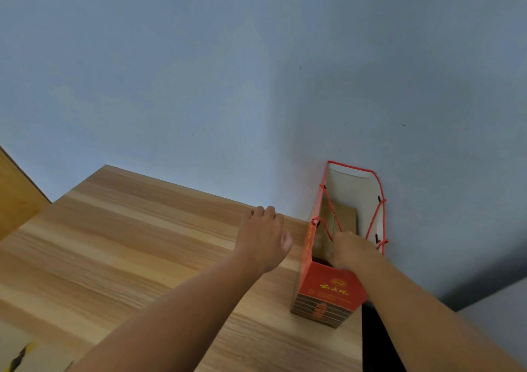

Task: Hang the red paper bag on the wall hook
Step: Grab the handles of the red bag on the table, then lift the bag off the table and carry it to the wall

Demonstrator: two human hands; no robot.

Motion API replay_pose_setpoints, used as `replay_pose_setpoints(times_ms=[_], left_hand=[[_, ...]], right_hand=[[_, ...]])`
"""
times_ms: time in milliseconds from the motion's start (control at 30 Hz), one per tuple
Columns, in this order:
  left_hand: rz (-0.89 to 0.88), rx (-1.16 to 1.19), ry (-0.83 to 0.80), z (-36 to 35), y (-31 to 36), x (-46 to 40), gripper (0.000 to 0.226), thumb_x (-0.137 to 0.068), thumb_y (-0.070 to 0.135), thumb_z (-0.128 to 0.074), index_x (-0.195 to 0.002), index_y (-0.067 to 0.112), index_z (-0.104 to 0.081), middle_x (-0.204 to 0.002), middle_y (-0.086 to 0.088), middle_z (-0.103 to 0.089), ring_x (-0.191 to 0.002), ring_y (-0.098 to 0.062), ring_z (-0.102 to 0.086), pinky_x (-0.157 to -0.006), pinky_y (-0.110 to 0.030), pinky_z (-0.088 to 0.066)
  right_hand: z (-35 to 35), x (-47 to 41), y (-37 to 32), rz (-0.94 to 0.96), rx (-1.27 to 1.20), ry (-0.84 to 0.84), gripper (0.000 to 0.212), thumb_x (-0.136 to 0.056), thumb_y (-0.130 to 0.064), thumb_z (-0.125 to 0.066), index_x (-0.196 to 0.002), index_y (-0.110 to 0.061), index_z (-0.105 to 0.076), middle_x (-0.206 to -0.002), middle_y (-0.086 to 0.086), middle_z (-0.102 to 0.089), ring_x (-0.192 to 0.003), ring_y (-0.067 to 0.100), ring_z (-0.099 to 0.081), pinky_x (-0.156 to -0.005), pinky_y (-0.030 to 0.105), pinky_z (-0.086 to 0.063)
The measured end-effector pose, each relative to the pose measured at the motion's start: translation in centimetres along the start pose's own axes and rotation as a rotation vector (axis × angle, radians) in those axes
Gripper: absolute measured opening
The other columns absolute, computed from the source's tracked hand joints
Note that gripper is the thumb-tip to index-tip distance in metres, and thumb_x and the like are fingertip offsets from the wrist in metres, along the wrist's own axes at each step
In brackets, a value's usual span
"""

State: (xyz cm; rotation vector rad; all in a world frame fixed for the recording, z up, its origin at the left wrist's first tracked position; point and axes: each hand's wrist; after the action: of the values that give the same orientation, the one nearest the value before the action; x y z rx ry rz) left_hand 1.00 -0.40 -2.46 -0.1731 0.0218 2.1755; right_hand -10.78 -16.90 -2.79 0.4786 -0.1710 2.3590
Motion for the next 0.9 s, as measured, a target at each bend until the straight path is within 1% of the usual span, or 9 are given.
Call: replay_pose_setpoints(times_ms=[67,133,333,500,567,700,767,833,900], left_hand=[[-0.015,0.014,0.014,0.4,0.3,-0.3,0.048,-0.096,0.048,-0.038,-0.120,0.014,-0.062,-0.117,-0.007,-0.066,-0.107,-0.026,-0.060,-0.098,-0.044,-0.046],[-0.028,0.025,0.018,1.1,0.9,-0.9,0.050,-0.096,0.050,-0.038,-0.122,0.014,-0.061,-0.120,-0.007,-0.065,-0.109,-0.026,-0.059,-0.100,-0.045,-0.045],[-0.041,0.237,0.118,4.9,5.7,-3.0,0.059,-0.092,0.059,-0.037,-0.128,0.016,-0.056,-0.121,-0.006,-0.064,-0.111,-0.028,-0.057,-0.101,-0.046,-0.043],[0.009,0.367,0.119,8.0,8.8,-3.5,0.103,-0.064,0.083,-0.011,-0.128,0.013,-0.050,-0.118,-0.006,-0.059,-0.111,-0.028,-0.053,-0.100,-0.045,-0.040],[0.062,0.417,0.117,8.7,9.1,-3.4,0.108,-0.057,0.083,-0.010,-0.128,0.012,-0.049,-0.118,-0.005,-0.057,-0.111,-0.028,-0.051,-0.102,-0.044,-0.038],[0.192,0.510,0.110,9.8,9.9,-3.1,0.094,-0.058,0.076,-0.017,-0.121,0.016,-0.052,-0.116,-0.002,-0.057,-0.113,-0.026,-0.052,-0.106,-0.042,-0.035],[0.204,0.505,0.124,10.0,10.1,-3.2,0.066,-0.074,0.065,-0.038,-0.116,0.018,-0.057,-0.112,-0.001,-0.062,-0.110,-0.025,-0.055,-0.107,-0.042,-0.035],[0.163,0.507,0.220,10.1,9.5,-3.2,0.035,-0.082,0.050,-0.056,-0.101,0.022,-0.064,-0.099,0.003,-0.069,-0.098,-0.021,-0.063,-0.106,-0.042,-0.036],[0.111,0.477,0.215,10.9,8.2,-3.0,0.022,-0.084,0.042,-0.059,-0.090,0.023,-0.069,-0.088,0.004,-0.074,-0.088,-0.021,-0.067,-0.103,-0.041,-0.037]], right_hand=[[1.8,0.5,-0.1,0.040,0.047,0.023,0.019,-0.093,-0.027,-0.059,-0.099,-0.010,-0.065,-0.093,0.007,-0.066,-0.084,0.026,-0.068,-0.071,0.037,-0.055],[4.6,0.9,-0.3,0.065,0.085,0.099,0.022,-0.092,-0.027,-0.061,-0.101,-0.008,-0.069,-0.099,0.009,-0.071,-0.083,0.027,-0.067,-0.065,0.034,-0.048],[13.7,4.0,-1.7,0.104,0.082,0.383,0.023,-0.096,-0.018,-0.057,-0.115,-0.009,-0.065,-0.116,0.010,-0.068,-0.106,0.028,-0.067,-0.072,0.031,-0.044],[15.6,5.3,-2.4,0.058,-0.017,0.484,0.010,-0.094,-0.012,-0.061,-0.103,-0.008,-0.063,-0.100,0.009,-0.068,-0.077,0.026,-0.057,-0.067,0.032,-0.045],[16.0,5.6,-2.5,0.044,-0.087,0.484,0.003,-0.094,-0.011,-0.061,-0.094,-0.008,-0.059,-0.089,0.008,-0.062,-0.073,0.023,-0.053,-0.065,0.031,-0.043],[16.6,6.4,-3.2,-0.009,-0.213,0.421,0.030,-0.091,-0.005,-0.065,-0.069,-0.011,-0.045,-0.065,0.003,-0.052,-0.054,0.016,-0.050,-0.049,0.025,-0.039],[17.0,6.9,-3.5,-0.021,-0.229,0.409,0.032,-0.089,-0.001,-0.064,-0.065,-0.011,-0.045,-0.062,0.005,-0.051,-0.051,0.016,-0.049,-0.045,0.024,-0.036],[17.5,7.3,-3.5,-0.028,-0.241,0.389,0.029,-0.085,0.002,-0.064,-0.064,-0.009,-0.049,-0.060,0.006,-0.055,-0.050,0.018,-0.055,-0.045,0.025,-0.043],[17.7,7.5,-3.1,-0.027,-0.266,0.344,0.022,-0.084,-0.003,-0.067,-0.065,-0.008,-0.057,-0.061,0.008,-0.065,-0.054,0.021,-0.066,-0.053,0.029,-0.055]])
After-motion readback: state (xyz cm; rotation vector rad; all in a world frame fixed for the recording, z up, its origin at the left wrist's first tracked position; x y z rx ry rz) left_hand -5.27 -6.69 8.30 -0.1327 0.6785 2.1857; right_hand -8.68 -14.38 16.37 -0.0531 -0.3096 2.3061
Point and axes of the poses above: each hand's wrist, its own x-axis away from the middle knuckle, its own z-axis out of the back of the hand, y = z × x
